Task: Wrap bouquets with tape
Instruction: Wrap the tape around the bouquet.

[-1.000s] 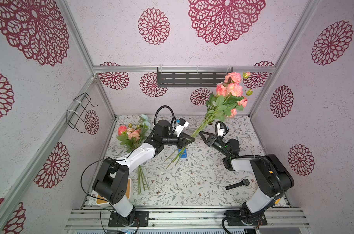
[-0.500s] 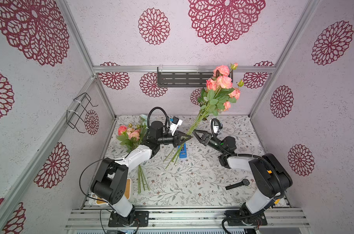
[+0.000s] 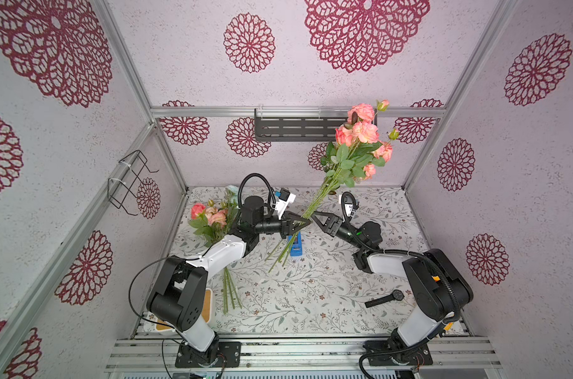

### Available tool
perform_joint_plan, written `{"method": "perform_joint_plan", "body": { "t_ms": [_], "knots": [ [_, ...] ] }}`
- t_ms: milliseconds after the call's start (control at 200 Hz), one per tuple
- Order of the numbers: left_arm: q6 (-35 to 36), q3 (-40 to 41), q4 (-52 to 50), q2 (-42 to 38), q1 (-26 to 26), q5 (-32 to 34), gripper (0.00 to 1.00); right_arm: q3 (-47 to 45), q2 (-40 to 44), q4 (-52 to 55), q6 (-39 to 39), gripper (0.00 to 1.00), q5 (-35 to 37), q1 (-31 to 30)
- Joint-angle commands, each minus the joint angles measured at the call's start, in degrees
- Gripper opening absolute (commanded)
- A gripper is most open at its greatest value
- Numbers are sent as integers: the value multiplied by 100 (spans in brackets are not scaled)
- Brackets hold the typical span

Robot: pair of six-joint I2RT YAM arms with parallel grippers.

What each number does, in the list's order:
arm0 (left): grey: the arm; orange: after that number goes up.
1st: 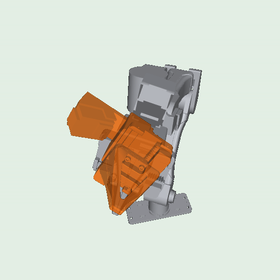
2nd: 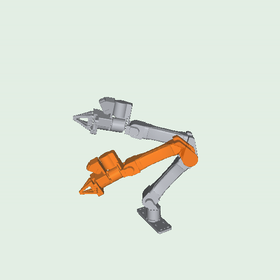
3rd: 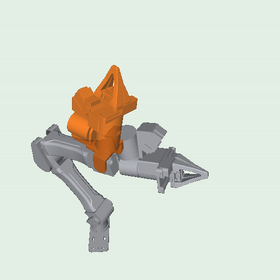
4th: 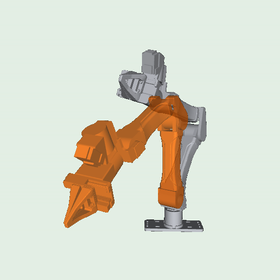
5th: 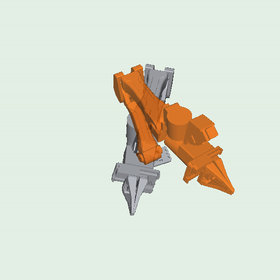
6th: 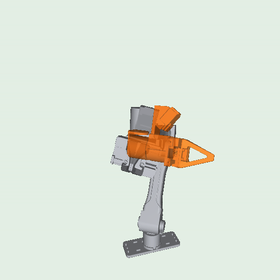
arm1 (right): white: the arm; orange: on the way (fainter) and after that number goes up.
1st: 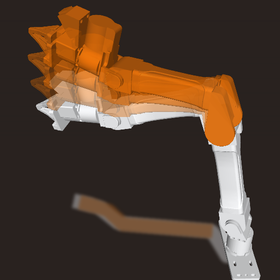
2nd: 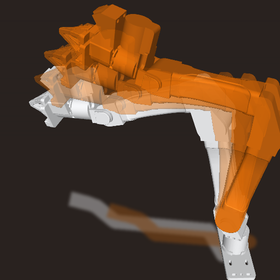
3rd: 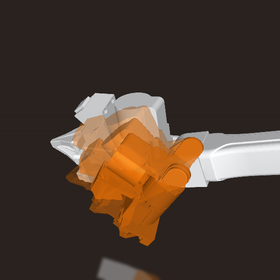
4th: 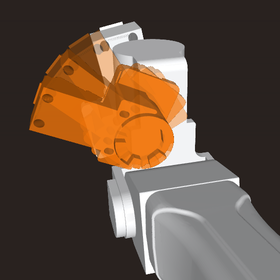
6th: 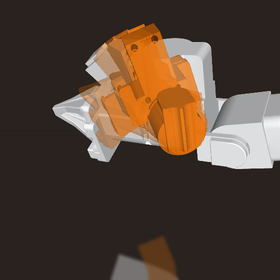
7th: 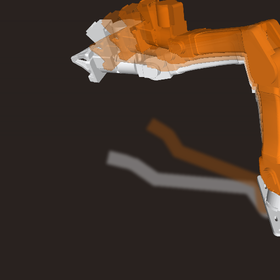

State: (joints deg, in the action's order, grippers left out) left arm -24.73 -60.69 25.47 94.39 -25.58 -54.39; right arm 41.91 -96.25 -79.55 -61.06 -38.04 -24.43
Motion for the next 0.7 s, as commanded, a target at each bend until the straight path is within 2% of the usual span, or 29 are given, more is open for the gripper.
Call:
{"method": "perform_joint_plan", "body": {
  "t_ms": [0,380,695],
  "knots": [
    [64,-39,424,-158,42,-55,0,-58,250,-312,-17,45,-132,35],
    [30,-101,428,-94,49,-47,0,-91,526,-80,101,46,-135,155],
    [-5,-136,427,-57,39,-45,0,204,357,-125,42,46,-274,70]
  ]
}}
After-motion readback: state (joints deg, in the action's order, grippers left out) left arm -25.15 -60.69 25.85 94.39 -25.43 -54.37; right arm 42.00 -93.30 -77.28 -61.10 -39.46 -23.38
